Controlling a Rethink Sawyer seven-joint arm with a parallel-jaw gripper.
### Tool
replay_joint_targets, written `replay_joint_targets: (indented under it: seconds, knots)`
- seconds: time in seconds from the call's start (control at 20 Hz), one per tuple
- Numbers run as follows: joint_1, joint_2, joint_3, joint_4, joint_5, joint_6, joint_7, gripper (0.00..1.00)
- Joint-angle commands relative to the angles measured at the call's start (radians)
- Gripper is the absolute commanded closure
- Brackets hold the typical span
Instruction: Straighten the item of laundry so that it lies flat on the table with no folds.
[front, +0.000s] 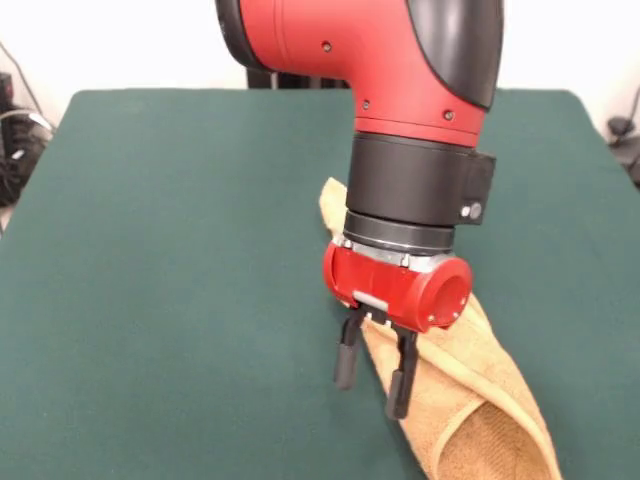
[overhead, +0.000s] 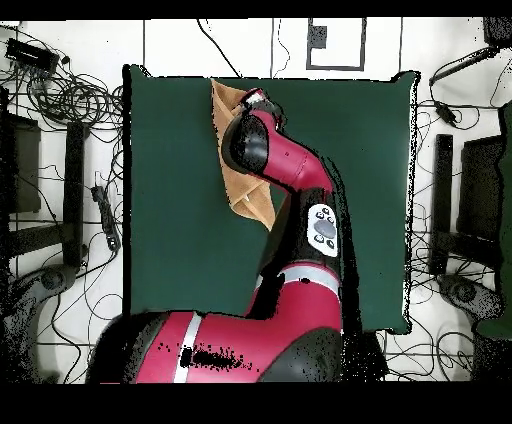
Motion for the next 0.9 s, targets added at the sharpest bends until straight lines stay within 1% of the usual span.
replay_joint_targets:
  seconds: [0.05,0.25,0.3,0.4,0.5,0.6,0.65,0.75,0.85,0.9]
  knots:
    - [0.19,0.173,-0.412,-0.17,0.094,0.234,0.174,0.0]
    - [0.184,0.165,-0.391,-0.162,0.083,0.231,0.179,0.0]
    - [0.179,0.161,-0.377,-0.158,0.078,0.23,0.177,0.0]
    - [0.165,0.144,-0.319,-0.128,0.067,0.219,0.168,0.0]
    - [0.147,0.109,-0.247,-0.065,0.046,0.202,0.152,0.0]
    - [0.137,0.069,-0.195,0.011,0.022,0.179,0.139,0.0]
    - [0.127,0.047,-0.154,0.059,0.017,0.179,0.136,0.0]
    - [0.139,0.033,-0.126,0.121,0.031,0.198,0.16,0.0]
    - [0.155,0.03,-0.117,0.153,0.061,0.257,0.192,0.0]
    - [0.151,0.026,-0.102,0.166,0.062,0.287,0.184,0.0]
